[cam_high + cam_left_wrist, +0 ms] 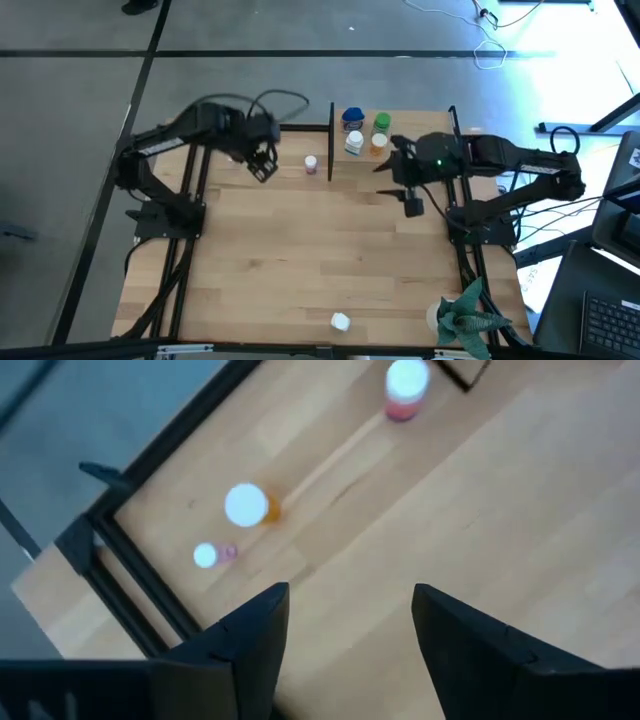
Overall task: Pick and place medicine bottles onto shelf by color
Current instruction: Put the orange medicine bottle on the shelf
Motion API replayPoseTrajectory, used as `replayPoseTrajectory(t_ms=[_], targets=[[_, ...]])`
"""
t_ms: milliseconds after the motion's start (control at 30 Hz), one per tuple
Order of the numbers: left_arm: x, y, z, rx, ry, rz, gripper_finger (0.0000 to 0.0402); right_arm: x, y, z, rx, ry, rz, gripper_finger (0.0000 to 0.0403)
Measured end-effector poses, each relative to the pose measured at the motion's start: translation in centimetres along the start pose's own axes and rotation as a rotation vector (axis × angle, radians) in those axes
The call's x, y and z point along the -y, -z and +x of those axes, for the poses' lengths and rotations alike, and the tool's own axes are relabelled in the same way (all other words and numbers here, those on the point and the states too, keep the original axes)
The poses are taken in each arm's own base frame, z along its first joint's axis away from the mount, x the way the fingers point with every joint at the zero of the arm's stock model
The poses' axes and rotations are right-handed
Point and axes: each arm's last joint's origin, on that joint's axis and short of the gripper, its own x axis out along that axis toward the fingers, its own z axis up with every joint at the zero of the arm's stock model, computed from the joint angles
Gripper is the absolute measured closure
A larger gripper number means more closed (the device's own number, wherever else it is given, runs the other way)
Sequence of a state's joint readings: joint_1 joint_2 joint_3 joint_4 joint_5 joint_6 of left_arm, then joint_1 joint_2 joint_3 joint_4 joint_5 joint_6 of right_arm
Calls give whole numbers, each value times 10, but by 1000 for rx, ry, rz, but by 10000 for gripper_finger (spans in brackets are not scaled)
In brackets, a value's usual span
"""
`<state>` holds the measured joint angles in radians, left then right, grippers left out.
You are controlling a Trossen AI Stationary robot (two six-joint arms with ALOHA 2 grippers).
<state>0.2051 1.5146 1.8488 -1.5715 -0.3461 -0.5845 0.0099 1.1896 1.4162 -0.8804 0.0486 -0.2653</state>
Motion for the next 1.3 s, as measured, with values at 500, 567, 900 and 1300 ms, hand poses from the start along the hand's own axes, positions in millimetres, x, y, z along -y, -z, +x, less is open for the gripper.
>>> replayPoseTrajectory(t_ms=[500,567,900,1300], targets=[[-78,-21,87,-218,6,-119,195,-31,-7,-3,33,-107,-35,161],[-80,-19,103,-219,16,-130,195,-32,-8,-3,38,-108,-36,161],[-79,-1,159,-223,12,-71,195,-31,-10,-3,55,-105,-33,161],[-84,7,189,-152,-49,-103,195,-31,-10,-3,55,-104,-34,161]])
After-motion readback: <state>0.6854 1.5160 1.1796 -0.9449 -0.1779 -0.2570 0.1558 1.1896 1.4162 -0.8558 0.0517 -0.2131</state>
